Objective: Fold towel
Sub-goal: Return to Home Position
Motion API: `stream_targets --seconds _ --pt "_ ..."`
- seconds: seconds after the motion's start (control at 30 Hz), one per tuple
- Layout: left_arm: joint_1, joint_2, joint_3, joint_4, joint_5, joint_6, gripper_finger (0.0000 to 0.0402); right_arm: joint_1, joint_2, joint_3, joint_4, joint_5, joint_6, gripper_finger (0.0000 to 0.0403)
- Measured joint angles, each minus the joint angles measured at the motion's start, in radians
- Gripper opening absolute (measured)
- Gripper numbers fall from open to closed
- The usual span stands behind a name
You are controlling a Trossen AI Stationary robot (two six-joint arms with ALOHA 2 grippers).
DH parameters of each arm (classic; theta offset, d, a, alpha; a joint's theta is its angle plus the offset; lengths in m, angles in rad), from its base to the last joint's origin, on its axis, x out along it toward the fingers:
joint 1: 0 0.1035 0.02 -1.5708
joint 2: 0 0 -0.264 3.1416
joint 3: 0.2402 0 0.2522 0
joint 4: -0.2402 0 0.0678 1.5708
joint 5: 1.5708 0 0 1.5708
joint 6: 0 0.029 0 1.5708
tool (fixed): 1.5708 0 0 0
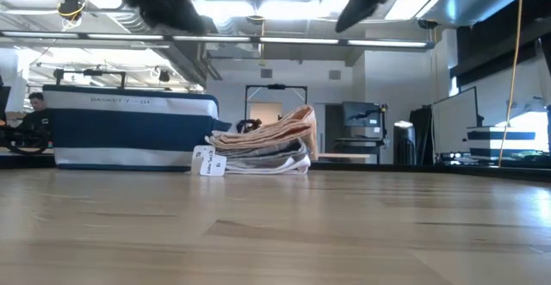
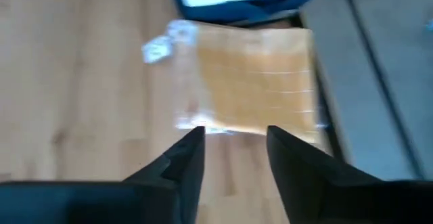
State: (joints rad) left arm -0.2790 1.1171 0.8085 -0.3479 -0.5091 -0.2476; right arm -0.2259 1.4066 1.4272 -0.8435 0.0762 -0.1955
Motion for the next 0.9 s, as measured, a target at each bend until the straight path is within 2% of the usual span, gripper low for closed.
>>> stream_targets --seconds 0.1,0.2,0.27,0.33,0.43,0.6,0.77,0.9 --pt "0.026 -0.082 0.0 0.001 0.0 0.048 0.0062 -0.003 -0.123 -0.175 0.135 -0.123 0.034 0.0131" --pt "0.062 -0.152 -0.005 0.021 0.063 0.094 0.0017 -0.027 -0.255 -0.362 0.34 -0.315 0.076 0.0104" --pt "0.086 -0.189 -0.042 0.135 0.135 0.145 0.0005 -0.044 -0.338 -0.48 0.485 -0.451 0.092 0.0086" --pt "0.113 -0.218 -0.097 0.264 0.235 0.216 0.0009 -0.054 -0.408 -0.587 0.632 -0.536 0.112 0.007" --pt "0.16 -0.264 -0.175 0.379 0.33 0.273 0.0012 -0.072 -0.5 -0.715 0.768 -0.56 0.139 0.0047" --pt "0.215 -0.386 -0.312 0.456 0.329 0.264 0.0002 -0.09 -0.631 -0.855 0.822 -0.552 0.163 0.0017" --pt "0.249 -0.522 -0.403 0.388 0.177 0.185 0.0016 -0.089 -0.728 -0.924 0.808 -0.518 0.191 0.0003" --pt "0.251 -0.574 -0.438 0.357 0.173 0.103 0.0018 -0.089 -0.751 -0.927 0.77 -0.504 0.192 0.0009"
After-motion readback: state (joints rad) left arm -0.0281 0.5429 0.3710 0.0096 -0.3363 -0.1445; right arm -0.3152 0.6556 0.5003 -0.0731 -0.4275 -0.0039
